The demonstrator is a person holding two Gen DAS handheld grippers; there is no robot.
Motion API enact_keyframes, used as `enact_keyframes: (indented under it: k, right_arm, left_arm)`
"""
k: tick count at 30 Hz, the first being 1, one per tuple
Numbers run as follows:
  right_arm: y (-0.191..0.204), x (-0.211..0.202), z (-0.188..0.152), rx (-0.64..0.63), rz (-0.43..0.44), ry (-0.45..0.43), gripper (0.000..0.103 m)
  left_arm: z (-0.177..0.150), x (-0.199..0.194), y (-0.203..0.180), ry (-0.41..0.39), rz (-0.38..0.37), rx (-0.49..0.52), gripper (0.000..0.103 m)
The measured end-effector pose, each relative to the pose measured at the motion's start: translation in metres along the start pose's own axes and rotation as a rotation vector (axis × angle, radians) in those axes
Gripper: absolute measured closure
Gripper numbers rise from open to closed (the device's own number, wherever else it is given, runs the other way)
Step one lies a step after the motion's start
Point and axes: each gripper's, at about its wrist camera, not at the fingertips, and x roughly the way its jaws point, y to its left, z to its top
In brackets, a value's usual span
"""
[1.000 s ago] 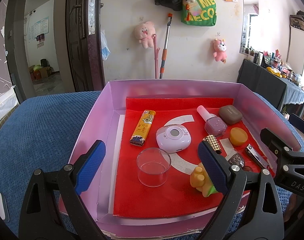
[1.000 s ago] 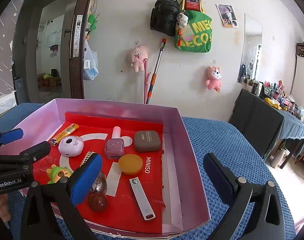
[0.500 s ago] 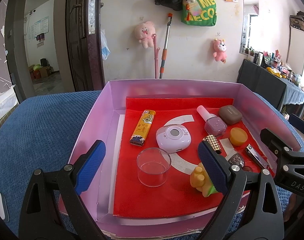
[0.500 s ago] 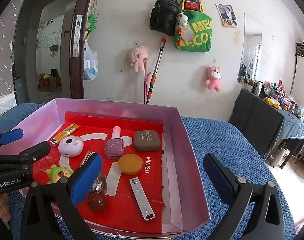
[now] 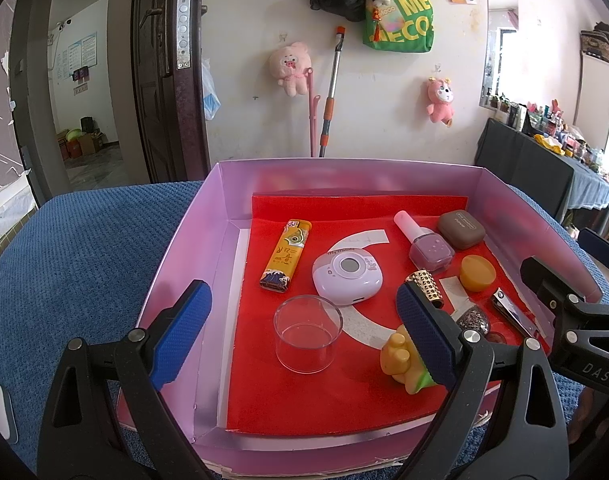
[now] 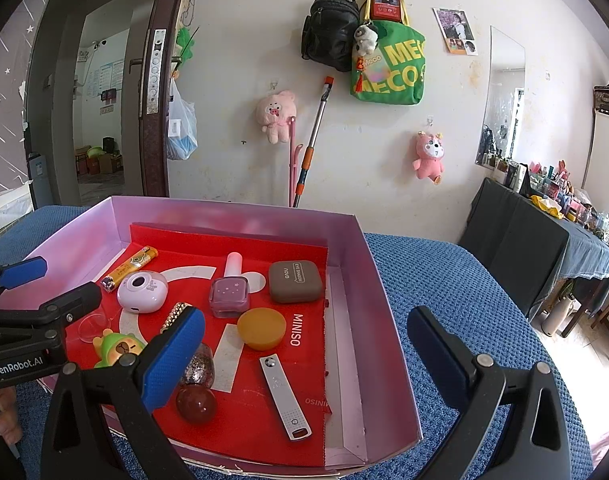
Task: Organize rigid objects
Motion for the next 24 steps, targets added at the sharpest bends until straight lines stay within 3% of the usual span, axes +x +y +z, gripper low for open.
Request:
enact_keyframes:
  k: [10,13,18,24]
  right_arm:
    - [0.001,-0.002,-0.001,-0.003,-0.004,-0.016,0.0]
    - [0.003,-0.008,-0.001,-0.009,-0.006,-0.02,0.0]
    - [0.001,-0.051,0.0,0.023,0.032,-0.055,0.0]
    - [0.002,-0.092,-0.01,0.031,0.057,0.005,0.0]
  left_arm:
    - [-0.002,-0.013,-0.005,-0.025,0.022,0.023,0.008]
    - [-0.005,-0.032,-0.004,-0.034,-0.022,0.005,0.008]
    - [-0.01,-0.066,-0.003,-0.025,-0.039,-0.006,0.008]
    - [-0.028,-0.09,-0.002,0.059,-0.035,-0.003,0.008]
